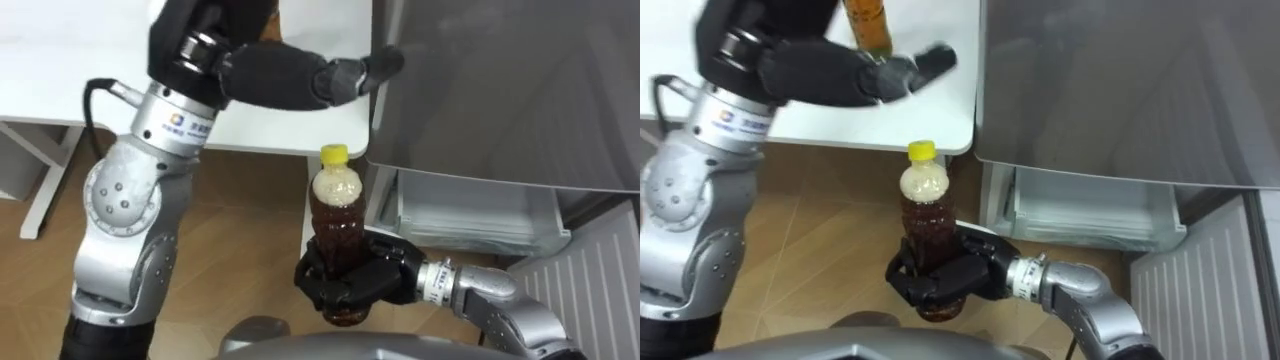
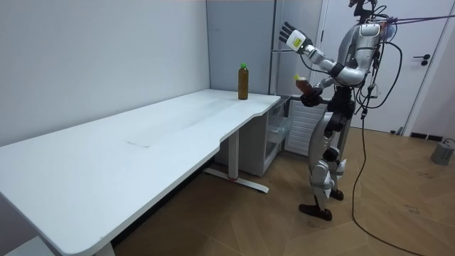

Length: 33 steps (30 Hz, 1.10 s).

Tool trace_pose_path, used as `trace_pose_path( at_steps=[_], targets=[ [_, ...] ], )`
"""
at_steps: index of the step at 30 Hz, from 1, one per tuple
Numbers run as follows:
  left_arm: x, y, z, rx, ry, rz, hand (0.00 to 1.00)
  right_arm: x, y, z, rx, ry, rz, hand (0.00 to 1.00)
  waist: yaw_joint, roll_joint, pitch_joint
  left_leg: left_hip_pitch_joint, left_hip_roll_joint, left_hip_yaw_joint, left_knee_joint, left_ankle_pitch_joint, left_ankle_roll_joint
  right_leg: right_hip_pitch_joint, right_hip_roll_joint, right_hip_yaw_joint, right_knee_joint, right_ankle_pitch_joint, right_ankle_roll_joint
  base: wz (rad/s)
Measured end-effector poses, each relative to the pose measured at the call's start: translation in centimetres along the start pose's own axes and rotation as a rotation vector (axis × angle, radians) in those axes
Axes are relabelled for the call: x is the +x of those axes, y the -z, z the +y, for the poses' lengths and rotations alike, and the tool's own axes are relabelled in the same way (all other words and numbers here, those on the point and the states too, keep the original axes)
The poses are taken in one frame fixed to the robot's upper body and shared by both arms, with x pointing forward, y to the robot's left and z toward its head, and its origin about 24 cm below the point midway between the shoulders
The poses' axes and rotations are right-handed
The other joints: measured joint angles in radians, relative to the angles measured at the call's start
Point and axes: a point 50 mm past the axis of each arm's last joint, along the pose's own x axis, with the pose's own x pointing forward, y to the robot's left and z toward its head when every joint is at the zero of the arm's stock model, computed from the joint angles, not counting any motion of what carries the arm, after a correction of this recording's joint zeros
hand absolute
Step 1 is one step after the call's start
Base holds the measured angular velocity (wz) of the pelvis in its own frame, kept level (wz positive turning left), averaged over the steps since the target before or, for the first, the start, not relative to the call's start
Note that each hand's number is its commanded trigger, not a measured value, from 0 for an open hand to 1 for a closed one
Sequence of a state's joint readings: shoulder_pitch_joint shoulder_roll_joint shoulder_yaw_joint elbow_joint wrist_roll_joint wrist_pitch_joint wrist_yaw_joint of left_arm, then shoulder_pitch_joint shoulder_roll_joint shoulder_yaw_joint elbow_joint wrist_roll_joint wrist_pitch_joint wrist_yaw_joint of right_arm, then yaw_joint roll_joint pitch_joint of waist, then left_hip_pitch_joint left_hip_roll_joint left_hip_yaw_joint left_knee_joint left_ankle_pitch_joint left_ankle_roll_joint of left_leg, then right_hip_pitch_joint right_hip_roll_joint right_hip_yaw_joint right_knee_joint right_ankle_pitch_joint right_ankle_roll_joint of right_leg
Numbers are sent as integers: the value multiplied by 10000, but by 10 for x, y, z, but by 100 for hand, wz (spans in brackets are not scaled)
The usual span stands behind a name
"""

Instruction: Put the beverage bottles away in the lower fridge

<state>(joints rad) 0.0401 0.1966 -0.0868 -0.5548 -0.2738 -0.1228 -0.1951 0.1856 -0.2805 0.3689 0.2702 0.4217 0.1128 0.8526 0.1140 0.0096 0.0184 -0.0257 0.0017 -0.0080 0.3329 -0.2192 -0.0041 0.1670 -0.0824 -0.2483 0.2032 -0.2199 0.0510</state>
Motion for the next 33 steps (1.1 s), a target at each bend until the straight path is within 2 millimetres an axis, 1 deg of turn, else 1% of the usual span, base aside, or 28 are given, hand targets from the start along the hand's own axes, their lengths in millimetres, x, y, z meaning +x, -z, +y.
trace_pose_path(
  at_steps=[2,4,5,7,8,9,10,12,13,15,16,18,20,21,22,23,24,25,26,28,29,30,31,32,33],
  targets=[
    [-1,-6,6,411,-324,-220,0,-3,3,0,98,132,-43,100,42,39,-8,38,-15,-48,-9,0,-1,83,0,-57,-26,0,0,6],
    [-2,-18,18,1499,-1092,-712,0,-9,9,0,176,419,-46,100,164,103,-30,65,-20,-60,-49,11,-13,90,0,-50,-25,0,0,0],
    [-3,-22,22,1783,-1336,-875,0,-11,10,0,209,495,-29,100,212,121,-27,85,-20,-56,-58,14,-16,88,1,-41,-25,0,0,-7],
    [-8,-36,35,2609,-2412,-1582,0,-18,17,0,426,723,30,100,453,189,-38,234,-9,-19,-149,36,-31,102,1,6,-27,0,0,-6],
    [-9,-39,38,2729,-2704,-1740,0,-19,19,0,483,782,33,100,533,207,-49,266,-2,-10,-163,36,-31,121,1,-2,-27,0,0,0],
    [-12,-44,45,2967,-3292,-2027,0,-22,22,1,543,894,47,100,653,233,-40,354,-2,-6,-231,51,-43,184,1,-8,-36,0,1,0],
    [-15,-49,52,3245,-3904,-2300,0,-25,24,1,523,997,97,100,772,265,-55,399,-5,-27,-255,54,-46,268,6,-29,-80,0,1,0],
    [-21,-57,62,3825,-4759,-2667,0,-28,27,0,364,1188,303,100,876,269,-96,395,-22,-81,-267,74,-64,302,12,-88,-161,0,0,7],
    [-24,-59,66,3993,-5024,-2765,0,-29,28,0,335,1248,356,100,894,271,-96,394,-31,-112,-280,93,-65,309,12,-115,-161,0,0,14],
    [-34,-66,82,4608,-6197,-2980,0,-34,29,-2,261,1470,463,100,984,272,-95,390,-49,-212,-297,135,-79,353,12,-232,-186,0,0,14],
    [-39,-65,89,4753,-6789,-2887,0,-39,31,-3,369,1698,438,100,1115,273,-98,443,-52,-217,-306,135,-80,407,13,-250,-209,-1,1,5],
    [-51,-61,98,4876,-7628,-2489,0,-41,31,-4,401,1783,447,100,1195,259,-109,494,-60,-226,-335,138,-84,442,6,-247,-206,-9,2,0],
    [-60,-49,108,4576,-8399,-1918,0,-42,29,-4,309,1861,456,100,1365,234,-104,493,-76,-230,-336,163,-85,474,3,-252,-253,-19,-13,3],
    [-68,-39,115,4267,-8976,-1405,0,-40,27,-3,249,1877,414,100,1403,203,-99,487,-99,-262,-335,182,-79,547,4,-283,-377,-26,-47,6],
    [-73,-34,118,4238,-9281,-1093,0,-39,26,-3,208,1877,405,100,1410,190,-101,490,-108,-271,-341,186,-77,544,4,-275,-374,-31,-56,7],
    [-84,-23,123,4179,-9817,-410,0,-38,24,-3,150,1867,385,100,1409,164,-114,495,-123,-281,-349,188,-73,542,-10,-283,-386,-44,-72,3],
    [-97,-14,127,3930,-10435,301,0,-34,22,-3,149,1831,365,100,1411,87,-146,486,-137,-297,-358,189,-72,537,-19,-293,-459,-49,-72,3],
    [-109,-3,131,3625,-11025,983,0,-32,22,-2,224,1843,326,100,1423,44,-152,482,-150,-305,-391,191,-68,555,-20,-298,-506,-49,-72,0],
    [-116,2,133,3523,-11313,1333,0,-30,23,-1,293,1856,310,100,1443,-4,-164,505,-159,-305,-430,200,-66,568,-23,-298,-510,-49,-71,0],
    [-148,30,139,2453,-12702,2861,0,-25,24,0,460,1960,268,100,1491,-123,-167,542,-161,-278,-499,202,-67,576,-26,-286,-520,-47,-72,0],
    [-157,38,139,2082,-13055,3354,0,-24,24,1,442,1967,311,100,1506,-139,-170,544,-162,-272,-499,202,-67,574,-27,-278,-524,-45,-72,0],
    [-176,57,137,1157,-13766,4401,0,-22,24,1,501,1941,444,100,1534,-151,-168,566,-162,-262,-491,201,-66,585,-31,-273,-526,-44,-71,-4],
    [-195,77,131,190,-14383,5517,0,-20,26,2,662,1992,528,100,1593,-142,-162,576,-154,-244,-491,199,-68,589,-28,-254,-521,-43,-71,0],
    [-205,87,127,-394,-14706,6088,0,-19,27,2,752,2036,561,100,1604,-142,-160,569,-148,-238,-491,199,-68,577,-28,-262,-516,-41,-73,0],
    [-225,107,115,-1457,-15272,7318,0,-17,28,2,901,2103,635,100,1635,-139,-155,547,-138,-221,-511,197,-72,542,-28,-274,-507,-40,-74,0]
  ],
)
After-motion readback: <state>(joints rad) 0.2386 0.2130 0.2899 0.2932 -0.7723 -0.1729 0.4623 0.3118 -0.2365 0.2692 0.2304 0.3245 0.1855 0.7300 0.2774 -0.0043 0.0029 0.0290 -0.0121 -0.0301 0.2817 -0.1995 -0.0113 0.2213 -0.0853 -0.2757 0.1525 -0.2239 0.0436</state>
